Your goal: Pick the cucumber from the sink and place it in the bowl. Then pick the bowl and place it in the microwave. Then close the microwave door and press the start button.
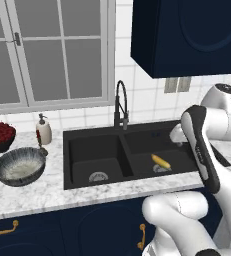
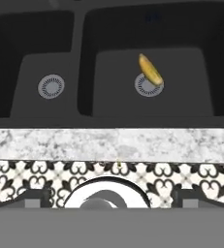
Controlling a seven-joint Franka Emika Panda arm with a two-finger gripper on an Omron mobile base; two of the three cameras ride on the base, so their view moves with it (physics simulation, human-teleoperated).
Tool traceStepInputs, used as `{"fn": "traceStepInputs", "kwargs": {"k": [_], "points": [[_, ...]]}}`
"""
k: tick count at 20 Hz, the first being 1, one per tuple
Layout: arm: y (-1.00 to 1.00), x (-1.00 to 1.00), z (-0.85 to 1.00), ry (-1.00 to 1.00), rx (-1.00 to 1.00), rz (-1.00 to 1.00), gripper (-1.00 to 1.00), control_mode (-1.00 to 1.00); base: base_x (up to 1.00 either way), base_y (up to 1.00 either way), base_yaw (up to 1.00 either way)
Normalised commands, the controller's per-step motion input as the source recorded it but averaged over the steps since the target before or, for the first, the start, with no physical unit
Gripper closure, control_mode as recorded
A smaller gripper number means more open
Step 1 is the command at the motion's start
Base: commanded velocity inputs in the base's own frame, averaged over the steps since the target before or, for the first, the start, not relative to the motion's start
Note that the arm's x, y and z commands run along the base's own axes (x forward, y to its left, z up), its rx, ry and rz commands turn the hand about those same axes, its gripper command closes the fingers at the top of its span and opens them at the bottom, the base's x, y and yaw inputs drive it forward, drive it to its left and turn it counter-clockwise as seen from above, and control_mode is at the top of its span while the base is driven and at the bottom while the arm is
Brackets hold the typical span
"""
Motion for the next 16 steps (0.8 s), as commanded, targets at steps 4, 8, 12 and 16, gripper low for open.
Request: {"fn": "traceStepInputs", "kwargs": {"k": [4,8,12,16], "points": [[-0.37,0.84,-0.68,0.02,0.0,0.04,-1.0,-1.0,0.0,0.0,0.0],[-0.57,0.98,-0.51,0.15,0.0,0.09,-1.0,-1.0,0.0,0.0,0.0],[-0.28,0.54,-0.16,0.17,0.0,0.05,-1.0,-1.0,0.0,0.0,0.0],[-0.14,0.56,-0.09,0.12,-0.01,0.04,-1.0,-1.0,0.0,0.0,0.0]]}}
